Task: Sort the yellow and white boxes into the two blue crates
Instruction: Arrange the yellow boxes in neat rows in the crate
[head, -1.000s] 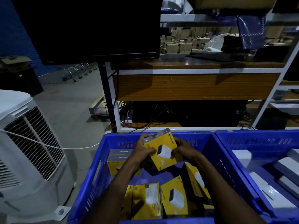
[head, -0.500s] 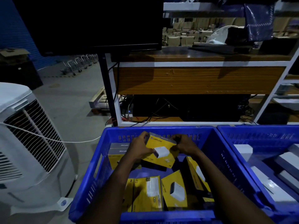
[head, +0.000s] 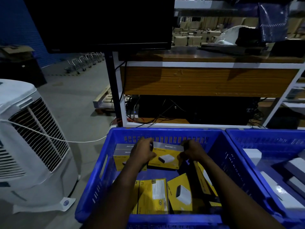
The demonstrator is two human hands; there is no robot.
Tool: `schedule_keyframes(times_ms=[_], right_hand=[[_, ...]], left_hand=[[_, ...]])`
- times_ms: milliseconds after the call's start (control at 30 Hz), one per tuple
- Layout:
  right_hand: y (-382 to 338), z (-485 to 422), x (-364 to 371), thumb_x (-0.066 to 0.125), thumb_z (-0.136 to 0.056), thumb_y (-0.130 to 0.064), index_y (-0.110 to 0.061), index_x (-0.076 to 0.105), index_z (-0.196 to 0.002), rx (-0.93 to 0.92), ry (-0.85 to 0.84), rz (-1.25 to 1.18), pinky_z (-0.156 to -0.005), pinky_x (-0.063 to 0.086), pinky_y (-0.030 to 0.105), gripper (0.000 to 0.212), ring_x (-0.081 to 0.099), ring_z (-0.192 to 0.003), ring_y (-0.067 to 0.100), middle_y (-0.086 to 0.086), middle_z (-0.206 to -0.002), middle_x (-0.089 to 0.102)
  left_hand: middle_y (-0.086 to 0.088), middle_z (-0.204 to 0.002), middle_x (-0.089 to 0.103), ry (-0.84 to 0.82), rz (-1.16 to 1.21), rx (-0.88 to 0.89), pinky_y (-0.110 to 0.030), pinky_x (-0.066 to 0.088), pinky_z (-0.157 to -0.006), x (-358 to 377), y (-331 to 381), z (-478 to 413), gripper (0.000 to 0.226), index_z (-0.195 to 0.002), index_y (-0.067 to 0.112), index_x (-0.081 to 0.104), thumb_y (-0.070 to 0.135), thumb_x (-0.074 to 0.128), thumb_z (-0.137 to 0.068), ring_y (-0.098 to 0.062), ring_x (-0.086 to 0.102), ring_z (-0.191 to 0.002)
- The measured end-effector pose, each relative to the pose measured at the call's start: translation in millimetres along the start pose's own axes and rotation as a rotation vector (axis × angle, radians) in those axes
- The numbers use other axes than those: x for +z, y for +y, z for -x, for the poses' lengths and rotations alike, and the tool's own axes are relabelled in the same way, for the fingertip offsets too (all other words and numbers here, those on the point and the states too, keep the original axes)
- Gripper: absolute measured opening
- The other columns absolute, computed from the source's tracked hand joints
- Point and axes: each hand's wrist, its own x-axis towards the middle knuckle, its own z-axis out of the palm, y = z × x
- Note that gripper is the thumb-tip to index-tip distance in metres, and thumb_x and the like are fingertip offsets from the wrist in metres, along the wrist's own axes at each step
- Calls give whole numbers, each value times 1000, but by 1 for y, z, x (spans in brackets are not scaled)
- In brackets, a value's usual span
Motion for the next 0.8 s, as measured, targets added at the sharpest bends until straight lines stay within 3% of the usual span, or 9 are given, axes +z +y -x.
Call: schedule_keyframes(times_ms=[100,233,433,500,567,600,667,733,800], right_hand=[[-2,-1,4,86,-67,-12,-14,63,-112,23,-11,-28,-82,58,40,51,67,-98,26,11,-109,66],[-4,2,11,86,-64,-7,-15,63,-97,73,-58,-144,-65,56,26,41,67,-87,20,4,-89,67],[1,6,14,80,-72,-3,-2,68,-98,95,-129,-301,-76,59,49,29,71,-84,30,19,-95,72],[-7,14,12,72,-77,4,2,62,-86,100,-123,-366,-71,58,50,13,68,-75,34,22,-84,68],[-13,19,10,65,-80,12,-3,52,-72,121,-95,-435,-64,57,47,21,62,-67,34,21,-74,61],[-15,21,9,63,-81,14,-4,49,-69,124,-85,-458,-66,56,52,25,62,-68,39,25,-75,60],[-19,23,8,61,-82,13,-4,50,-69,145,-95,-491,-74,54,63,24,63,-77,48,34,-83,60],[-18,23,5,60,-84,11,-3,53,-75,179,-117,-542,-66,59,51,18,64,-73,39,27,-80,61],[-17,23,5,60,-87,4,0,57,-86,197,-182,-574,-66,57,46,5,65,-71,33,23,-81,62]], left_hand=[[-8,-104,66,-25,-56,-12,-37,53,-78,1,-3,1,39,-109,18,59,15,76,-75,-27,63,-97],[-13,-101,60,-92,-175,-8,-33,43,-68,1,-5,3,33,-108,19,49,15,70,-83,-27,56,-86],[-17,-100,58,-137,-191,-21,-38,46,-70,0,-5,1,47,-122,9,41,15,68,-84,-33,58,-89],[-13,-93,57,-147,-219,-42,-36,45,-68,-1,-4,2,32,-110,8,48,16,66,-84,-27,55,-81],[-11,-88,60,-170,-221,-73,-35,50,-69,-2,0,3,14,-90,11,54,16,65,-84,-25,59,-78],[-12,-85,65,-181,-199,-88,-35,54,-70,-2,1,3,10,-83,11,56,15,65,-84,-25,63,-77],[-13,-74,69,-211,-155,-89,-34,59,-69,-2,3,3,12,-73,7,64,14,64,-83,-24,67,-68],[-13,-67,69,-296,-118,-72,-31,57,-64,1,2,3,21,-71,2,70,15,62,-86,-24,66,-60],[-14,-78,70,-408,-137,-40,-31,53,-67,6,-1,2,24,-81,0,73,17,60,-91,-23,65,-66]])
